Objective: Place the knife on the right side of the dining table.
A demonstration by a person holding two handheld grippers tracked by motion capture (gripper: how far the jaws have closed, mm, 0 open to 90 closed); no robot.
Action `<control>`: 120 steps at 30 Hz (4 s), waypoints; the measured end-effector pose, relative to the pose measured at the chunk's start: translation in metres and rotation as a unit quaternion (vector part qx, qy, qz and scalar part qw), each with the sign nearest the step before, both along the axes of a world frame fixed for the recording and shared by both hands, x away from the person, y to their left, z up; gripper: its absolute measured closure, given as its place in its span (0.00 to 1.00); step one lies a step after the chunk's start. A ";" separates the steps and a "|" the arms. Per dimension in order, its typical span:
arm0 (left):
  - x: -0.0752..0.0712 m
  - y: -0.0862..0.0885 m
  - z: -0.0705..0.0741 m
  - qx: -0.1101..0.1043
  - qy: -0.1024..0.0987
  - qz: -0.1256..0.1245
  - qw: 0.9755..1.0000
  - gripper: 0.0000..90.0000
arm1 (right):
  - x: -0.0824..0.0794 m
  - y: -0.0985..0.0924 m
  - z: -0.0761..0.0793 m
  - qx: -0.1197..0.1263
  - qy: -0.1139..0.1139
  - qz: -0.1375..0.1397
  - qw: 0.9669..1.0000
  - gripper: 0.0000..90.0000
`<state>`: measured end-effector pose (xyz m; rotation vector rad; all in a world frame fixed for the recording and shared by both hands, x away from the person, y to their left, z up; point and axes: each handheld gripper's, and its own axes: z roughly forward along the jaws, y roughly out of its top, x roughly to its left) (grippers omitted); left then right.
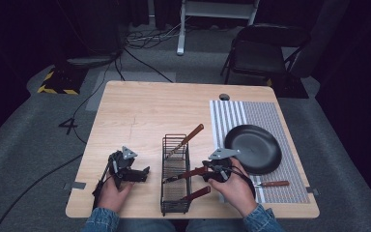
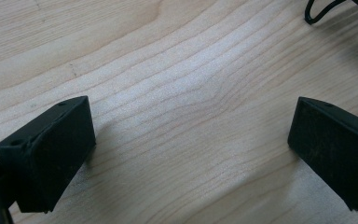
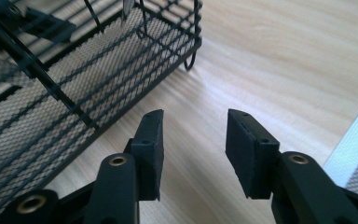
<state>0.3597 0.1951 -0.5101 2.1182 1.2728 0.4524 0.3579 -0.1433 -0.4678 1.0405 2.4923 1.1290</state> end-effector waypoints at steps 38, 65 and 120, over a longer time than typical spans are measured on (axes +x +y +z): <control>-0.001 0.000 0.000 -0.001 0.001 -0.006 1.000 0.00 | 0.040 -0.003 0.115 0.086 0.009 -0.016 0.996 0.69; -0.001 0.000 0.000 -0.001 0.000 -0.005 1.000 0.00 | 0.054 0.011 0.126 0.120 0.015 -0.024 0.992 0.81; -0.001 0.000 0.000 -0.001 0.000 -0.005 1.000 0.00 | 0.036 -0.044 0.235 0.143 -0.074 0.039 0.986 0.90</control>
